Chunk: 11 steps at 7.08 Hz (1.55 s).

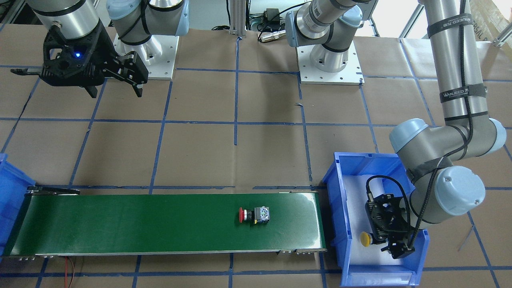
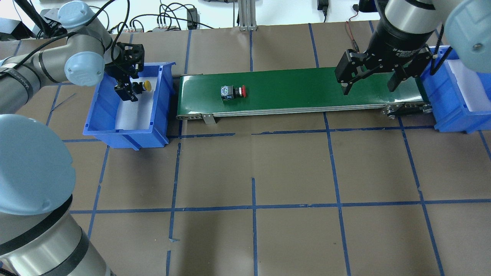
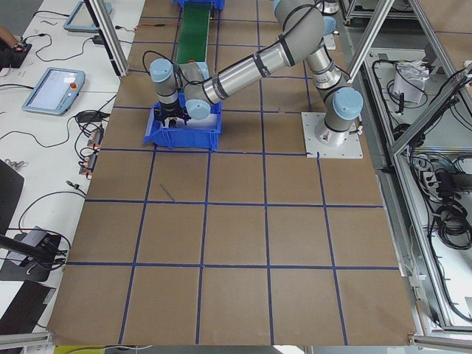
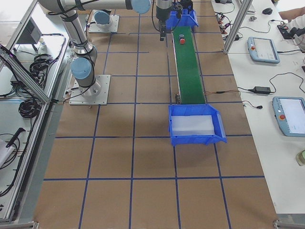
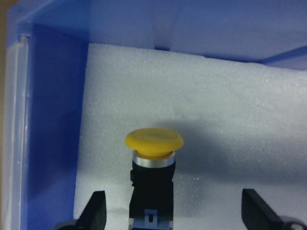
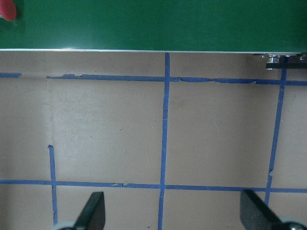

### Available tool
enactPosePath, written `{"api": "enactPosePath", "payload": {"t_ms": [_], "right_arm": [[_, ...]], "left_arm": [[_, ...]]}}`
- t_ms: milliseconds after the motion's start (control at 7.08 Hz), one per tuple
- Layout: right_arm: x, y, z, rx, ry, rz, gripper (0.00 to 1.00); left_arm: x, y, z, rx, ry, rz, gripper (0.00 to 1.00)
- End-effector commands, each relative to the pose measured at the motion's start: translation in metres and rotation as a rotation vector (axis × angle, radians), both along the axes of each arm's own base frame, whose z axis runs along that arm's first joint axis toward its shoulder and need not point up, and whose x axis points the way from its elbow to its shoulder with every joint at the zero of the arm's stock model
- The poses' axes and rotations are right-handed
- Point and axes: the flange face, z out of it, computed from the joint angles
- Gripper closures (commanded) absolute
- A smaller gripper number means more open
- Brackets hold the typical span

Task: Transport two buttons from left to right
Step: 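Grasp the yellow-capped button with the left gripper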

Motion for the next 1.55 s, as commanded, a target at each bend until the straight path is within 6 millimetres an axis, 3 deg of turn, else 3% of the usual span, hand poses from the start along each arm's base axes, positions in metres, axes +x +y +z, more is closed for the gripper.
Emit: {"api": "enactPosePath", "payload": {"t_ms": [0,141,282,424,565,706,847,988,1129,1271,1412], "right_arm": [[0.0,0.0,0.0,0.0,0.0,0.0,0.0],[0.0,0.0,0.0,0.0,0.0,0.0,0.0],[0.0,0.0,-0.001,0.003,0.0,0.0,0.0],[0.0,0.0,-0.001,0.005,-0.001,-0.002,0.0],[0.0,0.001,-0.001,0.006,0.0,-0.002,0.0],[0.0,0.001,-0.001,0.006,0.0,-0.002,0.0],[0.0,0.0,-0.001,0.005,0.0,0.0,0.0],[0.0,0.0,-0.001,0.005,0.0,0.0,0.0],[0.001,0.001,-0.001,0.008,0.0,0.002,0.0],[0.001,0.001,-0.001,0.008,0.0,0.002,0.0],[0.001,0.001,-0.001,0.008,0.0,0.002,0.0]], "left_arm": [[0.0,-0.002,-0.008,0.006,0.016,0.001,0.05],[0.0,-0.003,-0.009,0.007,0.013,-0.002,0.13],[0.001,-0.002,-0.011,0.01,0.004,-0.011,0.59],[0.0,-0.003,-0.01,0.008,0.005,-0.011,0.81],[-0.001,-0.003,-0.007,0.005,0.006,-0.014,0.93],[-0.003,0.0,0.01,-0.008,0.008,-0.016,0.97],[-0.016,0.012,0.055,-0.024,0.006,-0.032,0.98],[-0.027,0.039,0.115,-0.007,0.01,-0.026,0.97],[-0.054,0.078,0.16,0.023,0.022,-0.034,0.97],[-0.098,0.091,0.176,0.003,0.021,0.014,0.97],[-0.133,0.091,0.168,-0.004,0.02,0.019,0.97]]}}
